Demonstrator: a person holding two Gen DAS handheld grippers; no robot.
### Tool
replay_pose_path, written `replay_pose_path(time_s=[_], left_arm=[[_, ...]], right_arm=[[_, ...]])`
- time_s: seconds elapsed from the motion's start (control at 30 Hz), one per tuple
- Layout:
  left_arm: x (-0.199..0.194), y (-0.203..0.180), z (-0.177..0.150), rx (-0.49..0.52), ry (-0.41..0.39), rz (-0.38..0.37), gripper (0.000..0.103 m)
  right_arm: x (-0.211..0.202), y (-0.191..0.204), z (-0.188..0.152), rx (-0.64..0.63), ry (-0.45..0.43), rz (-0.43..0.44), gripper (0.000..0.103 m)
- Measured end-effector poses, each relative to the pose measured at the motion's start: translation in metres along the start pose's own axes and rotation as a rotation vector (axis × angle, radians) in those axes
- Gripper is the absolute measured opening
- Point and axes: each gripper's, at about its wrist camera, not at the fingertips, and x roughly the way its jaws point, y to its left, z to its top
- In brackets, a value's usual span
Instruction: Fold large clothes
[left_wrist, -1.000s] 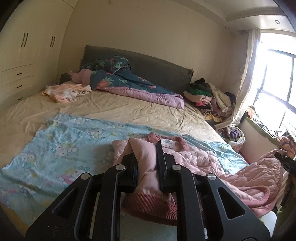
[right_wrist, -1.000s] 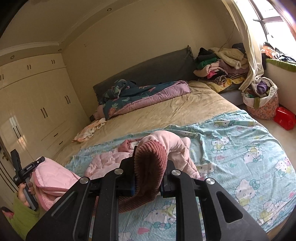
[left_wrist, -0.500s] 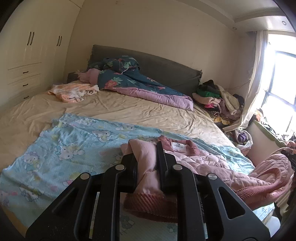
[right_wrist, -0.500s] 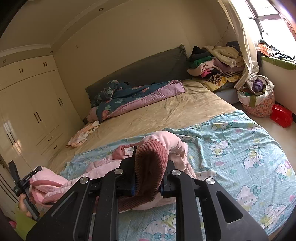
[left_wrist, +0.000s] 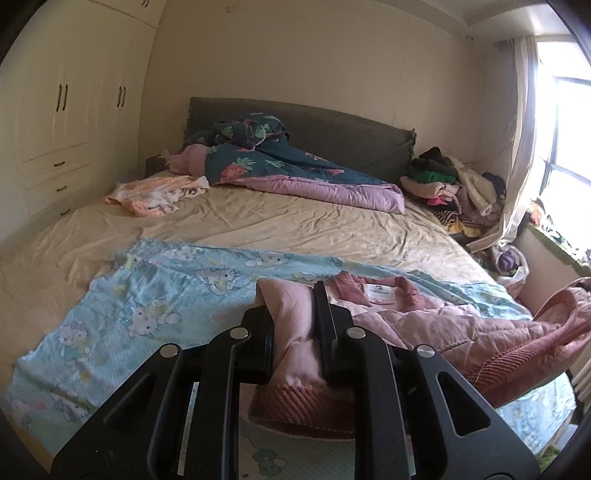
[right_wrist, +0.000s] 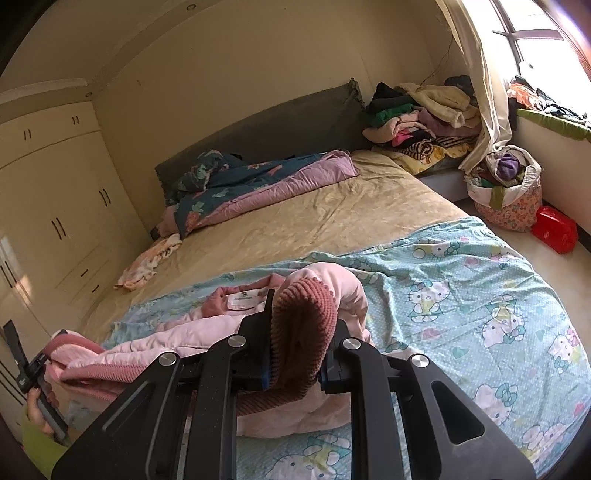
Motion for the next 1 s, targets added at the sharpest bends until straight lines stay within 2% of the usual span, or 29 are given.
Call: replay_pose_path(time_s=[0.47,1.0], left_arm=[[0.042,-0.001,0.009,0.026,0.023,0.060,0.012],[0.080,-0.010,0.013,0.068,0.028,0.090,0.012]], right_arm=[[0.047,-0.002,0.020,-0.042,0.029,-0.054,0.016],[0.101,-0.015,0.027,-0.041,0.079,-0.079,0.016]])
